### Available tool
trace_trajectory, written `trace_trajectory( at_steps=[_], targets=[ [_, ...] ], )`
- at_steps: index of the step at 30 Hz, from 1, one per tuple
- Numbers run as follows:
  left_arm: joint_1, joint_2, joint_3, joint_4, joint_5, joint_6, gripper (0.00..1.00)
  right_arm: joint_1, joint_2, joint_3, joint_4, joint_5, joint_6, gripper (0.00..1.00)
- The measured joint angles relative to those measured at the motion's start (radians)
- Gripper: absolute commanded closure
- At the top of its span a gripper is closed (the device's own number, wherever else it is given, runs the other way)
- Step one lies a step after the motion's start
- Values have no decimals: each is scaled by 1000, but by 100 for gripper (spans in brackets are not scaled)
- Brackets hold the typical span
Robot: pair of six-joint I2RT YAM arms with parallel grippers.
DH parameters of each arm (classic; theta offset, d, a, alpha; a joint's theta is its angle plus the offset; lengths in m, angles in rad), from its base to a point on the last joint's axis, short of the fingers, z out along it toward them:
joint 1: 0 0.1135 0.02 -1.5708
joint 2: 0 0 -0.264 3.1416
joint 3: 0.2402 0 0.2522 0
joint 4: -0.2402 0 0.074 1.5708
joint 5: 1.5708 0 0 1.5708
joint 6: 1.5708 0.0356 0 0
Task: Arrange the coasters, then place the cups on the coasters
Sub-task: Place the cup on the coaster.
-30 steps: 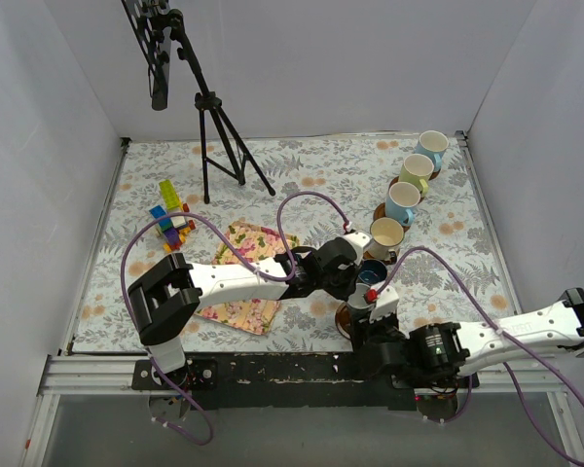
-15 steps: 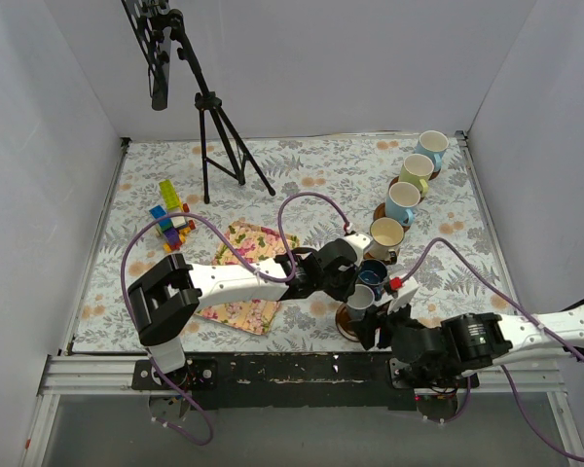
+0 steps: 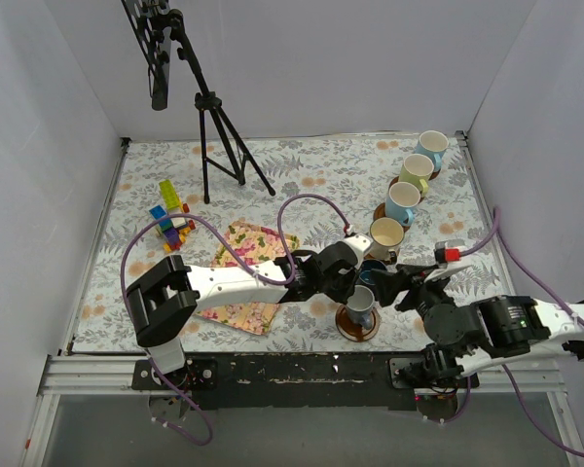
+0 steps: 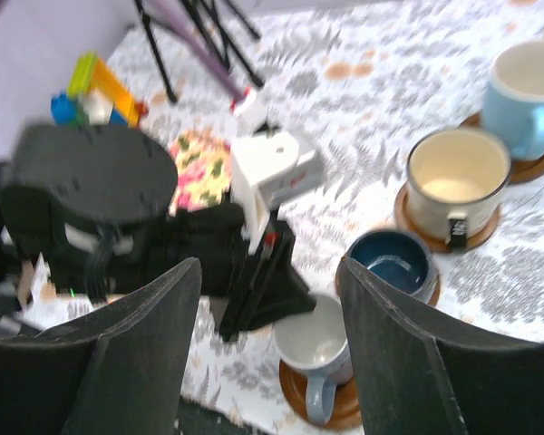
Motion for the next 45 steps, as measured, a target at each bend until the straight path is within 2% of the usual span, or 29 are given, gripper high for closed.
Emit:
trace_trajectory(
  at_steps=[2, 6, 13, 16, 19, 22, 28, 32, 38, 45],
  targets=[
    [-3, 0, 0, 1, -5, 0, 100, 0, 15, 44, 37, 69, -83, 28],
    [-11, -2, 0, 0, -19, 0, 100, 0, 21, 67, 270, 147, -388, 27],
    [-22, -9, -6, 0, -38, -1, 100, 0, 76, 62, 680, 197, -861, 24],
    [-25, -11, -6, -3, -43, -1, 100, -3, 128, 66, 774, 177, -980, 21],
    [-26, -13, -9, -3, -46, -3, 100, -85, 230, 154, 715, 75, -985, 22],
    [-28, -13, -9, -5, -52, -4, 100, -342, 396, 325, 640, -124, -954, 22],
    [-34, -17, -9, -18, -81, -8, 100, -709, 465, 352, 628, -517, -935, 21],
    [-43, -19, -9, -25, -111, -20, 100, -910, 507, 379, 654, -698, -882, 21],
    [-68, -24, -8, -47, -164, -42, 100, -1087, 520, 331, 659, -872, -800, 22],
    [-109, -24, 11, -85, -190, -41, 100, -1154, 489, 259, 658, -945, -742, 22]
  ],
)
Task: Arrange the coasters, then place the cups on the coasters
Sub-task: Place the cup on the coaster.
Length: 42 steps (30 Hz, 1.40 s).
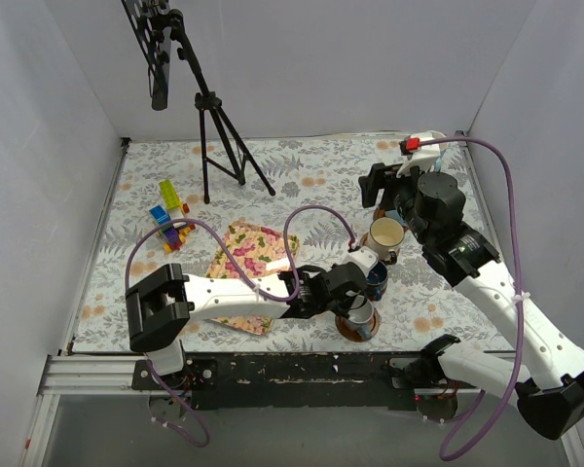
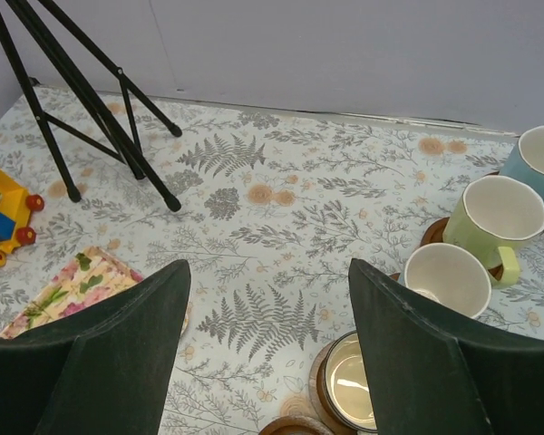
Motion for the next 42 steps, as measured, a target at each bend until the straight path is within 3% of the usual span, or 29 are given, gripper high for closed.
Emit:
trace_trajectory(
  at_steps=[42],
  targets=[
    [-6, 37, 36, 8, -11, 2, 100, -7, -26, -48, 30, -60, 47, 22]
  ],
)
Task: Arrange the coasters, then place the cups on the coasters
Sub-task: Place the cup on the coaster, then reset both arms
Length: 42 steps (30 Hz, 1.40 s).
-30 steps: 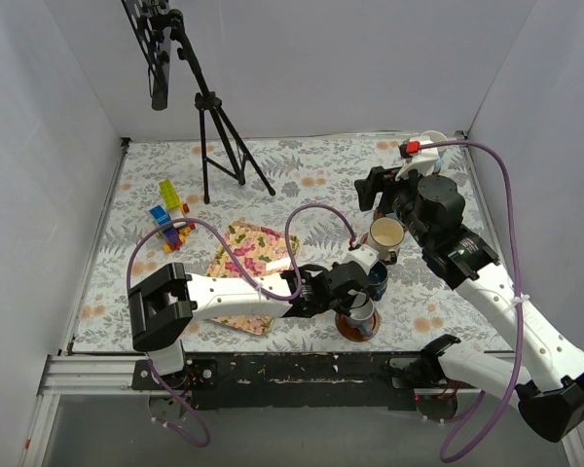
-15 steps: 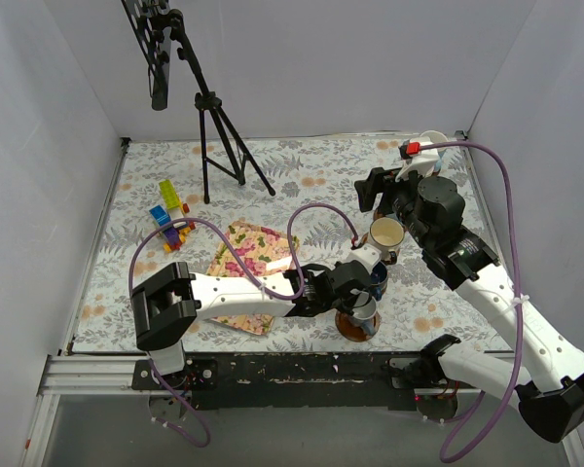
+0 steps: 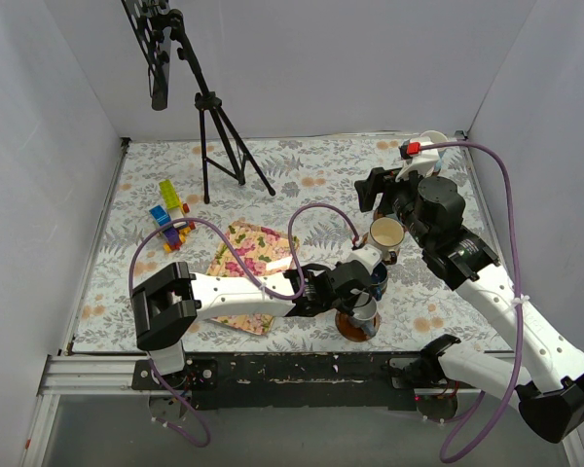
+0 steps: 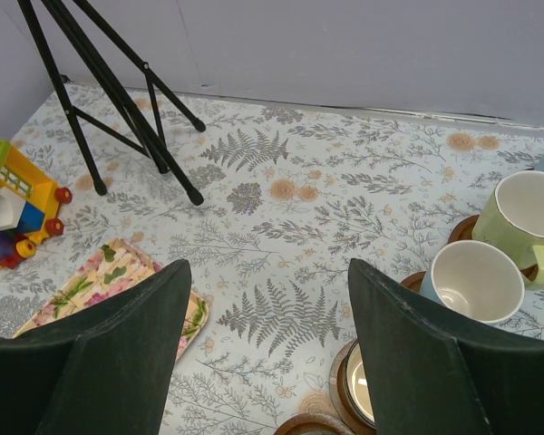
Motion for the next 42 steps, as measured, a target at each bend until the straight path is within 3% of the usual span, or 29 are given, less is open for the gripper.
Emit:
trace_trajectory(
  at_steps=[2, 22, 25, 35, 42],
  targets=[
    [0, 1, 2, -2, 1, 0, 100, 0, 0, 0, 0, 0, 0, 22],
    [0, 9, 40, -22, -11, -3, 46, -1, -5, -2, 0, 1, 0, 22],
    [0, 8, 40, -22, -31, -9, 32, -4, -5, -2, 0, 1, 0, 21],
    [0, -61, 40, 2, -111, -5, 2, -22, -5, -2, -1, 5, 0, 20],
    [61, -176, -3, 51, -146, -18, 2, -68, -14, -9, -5, -5, 14, 20]
  ],
)
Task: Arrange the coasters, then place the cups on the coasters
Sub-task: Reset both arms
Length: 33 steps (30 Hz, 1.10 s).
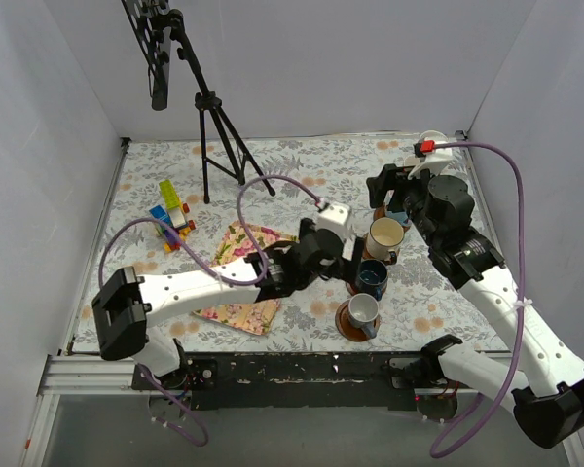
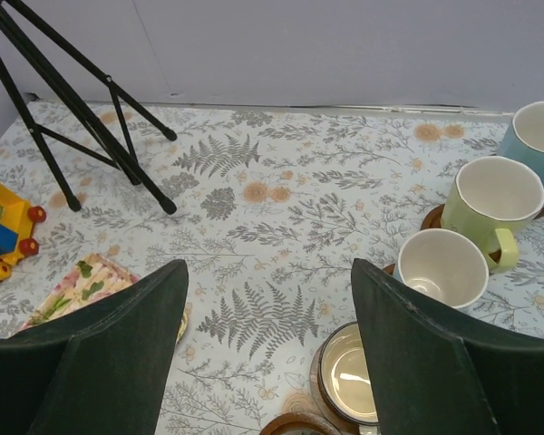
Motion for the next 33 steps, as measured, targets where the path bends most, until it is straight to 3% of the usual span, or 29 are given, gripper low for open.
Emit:
trace_trajectory(
  at_steps=[10, 15, 25, 33],
  targets=[
    [467, -264, -88, -25, 41, -16, 2, -94, -37, -21, -23, -19, 9, 19],
    [620, -394, -79, -81, 15, -14, 2, -101, -82, -21, -34, -8, -2, 19],
    [633, -570, -76, -100, -77, 27, 2, -101, -177, -69, -3, 30, -60, 19],
    [633, -566, -77, -103, -97, 45, 2, -101, -179, -89, 6, 45, -79, 20]
  ],
)
